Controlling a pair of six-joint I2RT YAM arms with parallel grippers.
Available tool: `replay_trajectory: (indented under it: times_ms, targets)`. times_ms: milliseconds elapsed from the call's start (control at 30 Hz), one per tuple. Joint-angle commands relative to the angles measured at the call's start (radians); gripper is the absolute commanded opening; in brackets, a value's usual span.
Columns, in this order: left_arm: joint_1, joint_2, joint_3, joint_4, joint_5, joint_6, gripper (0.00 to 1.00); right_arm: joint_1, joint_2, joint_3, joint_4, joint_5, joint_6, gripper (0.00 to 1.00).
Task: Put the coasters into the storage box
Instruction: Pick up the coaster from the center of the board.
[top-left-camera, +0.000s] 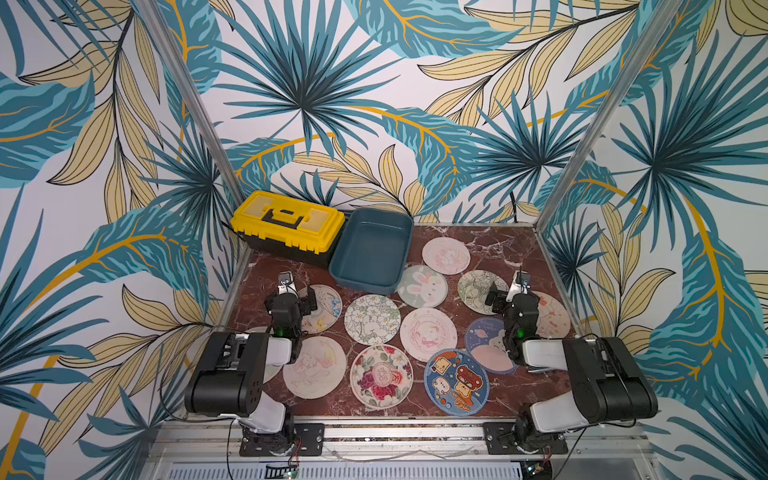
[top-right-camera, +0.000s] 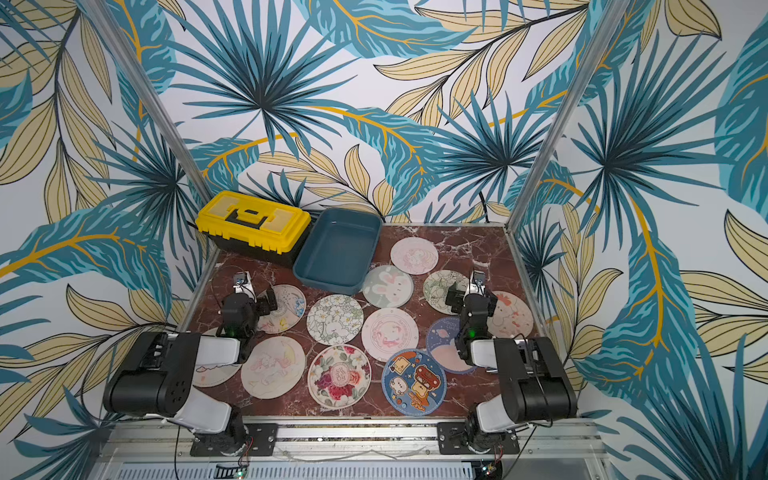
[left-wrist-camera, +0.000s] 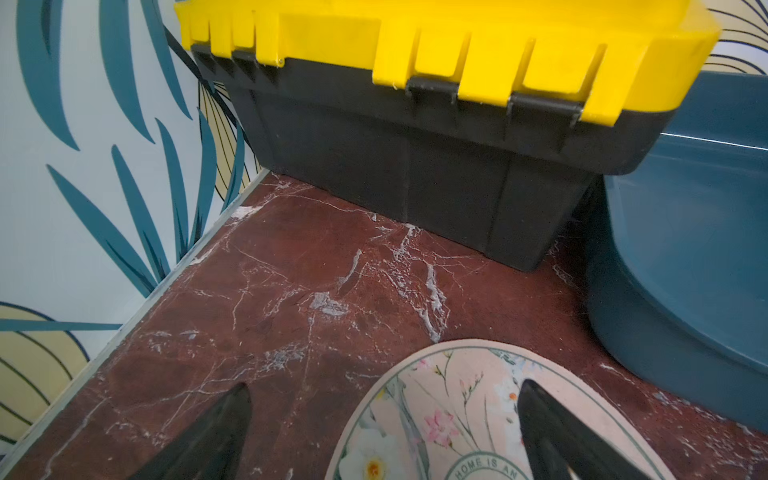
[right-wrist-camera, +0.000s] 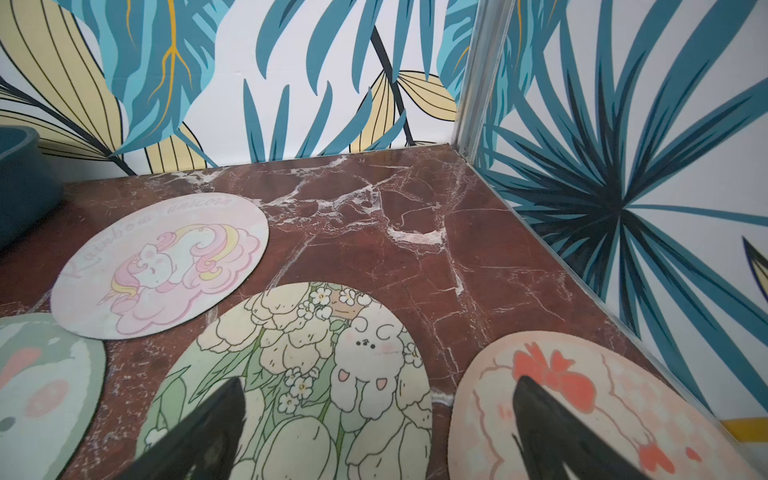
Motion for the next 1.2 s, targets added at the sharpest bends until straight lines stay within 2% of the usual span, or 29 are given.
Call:
replay_trajectory:
  times_ms: [0, 967, 1167]
  targets:
    - [0.008, -0.024, 0.029, 0.0, 0.004, -0.003, 1.0, -0.003, 0.01, 0.007, 0.002, -0.018, -0.007, 1.0]
    - [0.008, -0.029, 0.026, -0.001, -0.005, -0.008, 1.0, -0.003, 0.006, -0.009, 0.029, -0.012, -0.011, 0.99]
    - [0.002, -0.076, 0.003, -0.002, -0.027, -0.015, 1.0, -0.001, -0.094, -0.057, 0.038, -0.002, -0.01, 0.99]
